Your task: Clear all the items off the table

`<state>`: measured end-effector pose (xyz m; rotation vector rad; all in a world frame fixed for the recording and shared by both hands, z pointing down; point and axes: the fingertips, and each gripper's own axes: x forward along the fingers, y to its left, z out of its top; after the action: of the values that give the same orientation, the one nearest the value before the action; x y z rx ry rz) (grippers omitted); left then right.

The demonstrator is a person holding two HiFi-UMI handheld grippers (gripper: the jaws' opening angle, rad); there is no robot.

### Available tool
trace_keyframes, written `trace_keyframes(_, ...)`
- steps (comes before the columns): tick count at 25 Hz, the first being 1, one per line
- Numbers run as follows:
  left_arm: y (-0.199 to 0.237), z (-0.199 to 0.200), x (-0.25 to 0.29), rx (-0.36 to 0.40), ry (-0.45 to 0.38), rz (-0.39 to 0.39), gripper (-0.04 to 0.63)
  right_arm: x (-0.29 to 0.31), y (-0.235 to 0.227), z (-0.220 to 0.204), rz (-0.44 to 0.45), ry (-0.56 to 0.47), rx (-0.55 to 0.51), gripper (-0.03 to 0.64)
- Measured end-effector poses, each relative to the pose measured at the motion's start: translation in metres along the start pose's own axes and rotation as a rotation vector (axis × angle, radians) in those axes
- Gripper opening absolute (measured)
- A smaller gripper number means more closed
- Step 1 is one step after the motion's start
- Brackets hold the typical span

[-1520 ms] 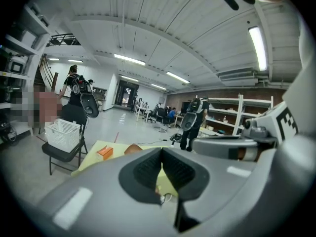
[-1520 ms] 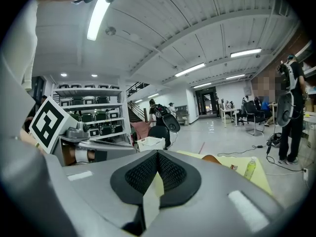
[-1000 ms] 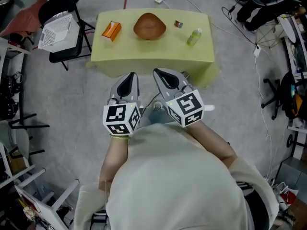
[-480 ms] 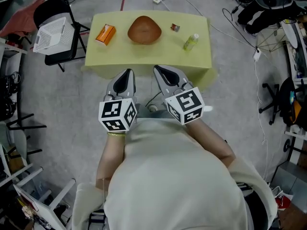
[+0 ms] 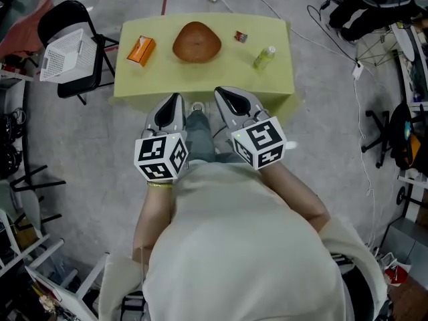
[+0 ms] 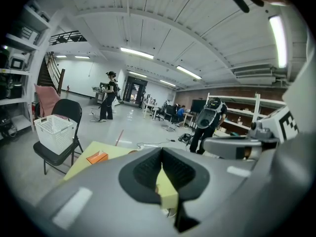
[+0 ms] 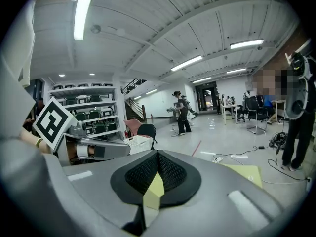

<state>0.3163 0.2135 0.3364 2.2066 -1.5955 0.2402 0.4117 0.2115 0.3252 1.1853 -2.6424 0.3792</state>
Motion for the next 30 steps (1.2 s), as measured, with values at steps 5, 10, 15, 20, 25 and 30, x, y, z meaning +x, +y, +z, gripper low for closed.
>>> trace_keyframes(5, 0.012, 0.008, 0.027, 0.007, 0.01, -0.014, 0.011, 0.018, -0.021, 0.001, -0.039, 0.02, -0.005, -0.002)
trace_keyframes(10, 0.025, 0.013, 0.059, -0.014, 0.04, -0.035, 0.011, 0.04, -0.042, 0.002, -0.071, 0.044, 0.006, -0.002)
trace_keyframes(15, 0.042, 0.013, 0.089, -0.022, 0.075, -0.044, 0.011, 0.069, -0.059, -0.002, -0.088, 0.072, 0.018, -0.002)
trace_keyframes(20, 0.057, 0.006, 0.119, -0.025, 0.121, -0.039, 0.011, 0.097, -0.08, -0.012, -0.098, 0.111, 0.038, -0.002)
trace_keyframes(25, 0.074, -0.005, 0.149, -0.032, 0.163, -0.034, 0.011, 0.128, -0.1, -0.027, -0.113, 0.147, 0.077, -0.002)
trace_keyframes(30, 0.089, -0.016, 0.184, -0.066, 0.199, -0.033, 0.011, 0.157, -0.124, -0.04, -0.145, 0.176, 0.104, -0.002)
